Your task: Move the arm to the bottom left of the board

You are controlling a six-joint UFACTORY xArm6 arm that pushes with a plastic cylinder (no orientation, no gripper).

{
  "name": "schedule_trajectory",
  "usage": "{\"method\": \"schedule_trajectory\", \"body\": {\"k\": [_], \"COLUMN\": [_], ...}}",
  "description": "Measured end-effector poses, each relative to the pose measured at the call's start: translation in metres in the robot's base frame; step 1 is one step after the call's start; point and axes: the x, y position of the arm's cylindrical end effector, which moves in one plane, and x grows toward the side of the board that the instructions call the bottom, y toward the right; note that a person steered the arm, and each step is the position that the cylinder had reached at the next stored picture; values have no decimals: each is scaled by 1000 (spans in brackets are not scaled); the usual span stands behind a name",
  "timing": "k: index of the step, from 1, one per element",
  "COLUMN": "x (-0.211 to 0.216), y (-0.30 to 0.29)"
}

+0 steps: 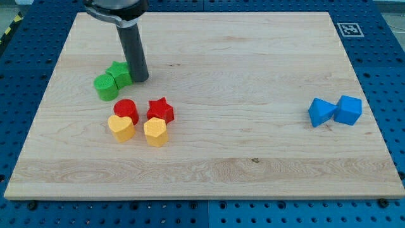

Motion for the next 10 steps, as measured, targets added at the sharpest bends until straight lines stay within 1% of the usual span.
{"method": "schedule_trajectory", "body": {"k": [1, 2, 3, 4, 5, 6, 7, 9, 10], "x": [-2, -4, -4, -14, -38, -48, -48, -44, -15], "y": [9, 1, -31, -46, -38, 2, 35, 47, 102]}}
